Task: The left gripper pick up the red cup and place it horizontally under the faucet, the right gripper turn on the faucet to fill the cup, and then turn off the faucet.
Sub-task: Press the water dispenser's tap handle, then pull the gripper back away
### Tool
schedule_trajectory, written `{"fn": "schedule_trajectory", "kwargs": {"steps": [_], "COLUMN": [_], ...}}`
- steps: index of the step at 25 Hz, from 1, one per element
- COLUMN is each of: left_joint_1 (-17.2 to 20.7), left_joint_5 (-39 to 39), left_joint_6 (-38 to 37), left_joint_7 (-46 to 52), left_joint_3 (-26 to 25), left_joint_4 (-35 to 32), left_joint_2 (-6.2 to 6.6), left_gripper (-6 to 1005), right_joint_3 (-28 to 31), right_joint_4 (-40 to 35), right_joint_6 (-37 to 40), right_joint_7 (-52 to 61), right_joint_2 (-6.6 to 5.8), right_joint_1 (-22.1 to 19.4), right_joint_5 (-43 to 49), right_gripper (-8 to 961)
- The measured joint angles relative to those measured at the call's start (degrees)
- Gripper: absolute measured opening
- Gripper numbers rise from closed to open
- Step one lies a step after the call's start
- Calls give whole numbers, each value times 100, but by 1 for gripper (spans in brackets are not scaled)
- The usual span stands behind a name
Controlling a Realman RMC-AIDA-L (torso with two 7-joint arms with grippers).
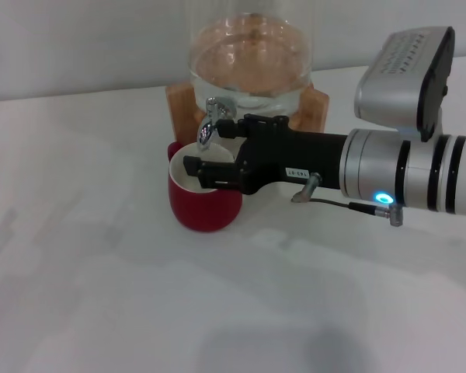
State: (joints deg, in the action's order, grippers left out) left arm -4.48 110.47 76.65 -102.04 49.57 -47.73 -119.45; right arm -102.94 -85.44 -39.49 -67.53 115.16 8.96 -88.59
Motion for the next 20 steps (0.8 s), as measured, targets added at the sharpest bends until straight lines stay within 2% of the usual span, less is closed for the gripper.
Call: {"fn": "schedule_trajectory", "kwargs": {"steps": [6,12,14,17,20], "left_joint_1": [46,63,83,256,420], "left_joint_5": [1,-118,-204,-476,-541], "left_joint_6": [0,-1,1,49,228], "left_joint_7": [0,-17,-20,34,120], "left_joint_3": [0,-13,-12,-1,38], "left_joint_4": [0,-64,-169,-702,-1033], "left_joint_2": [3,22,24,-5,-11], "left_gripper": [701,701,701,702,702], "right_joint_3": [156,661,756,809,810], "right_joint_4": [-71,-454,-548,-582,-550], "right_joint_6": [8,-383,-442,-454,-455], "right_joint_7": [4,-14,-22,-67,-69], "right_joint_2": [-10,-8,1,11,13], "right_joint_1": [-119,-630,-789,-933,-940], "right_joint_5": [0,2,8,8,7], "right_gripper": [781,781,781,781,781]}}
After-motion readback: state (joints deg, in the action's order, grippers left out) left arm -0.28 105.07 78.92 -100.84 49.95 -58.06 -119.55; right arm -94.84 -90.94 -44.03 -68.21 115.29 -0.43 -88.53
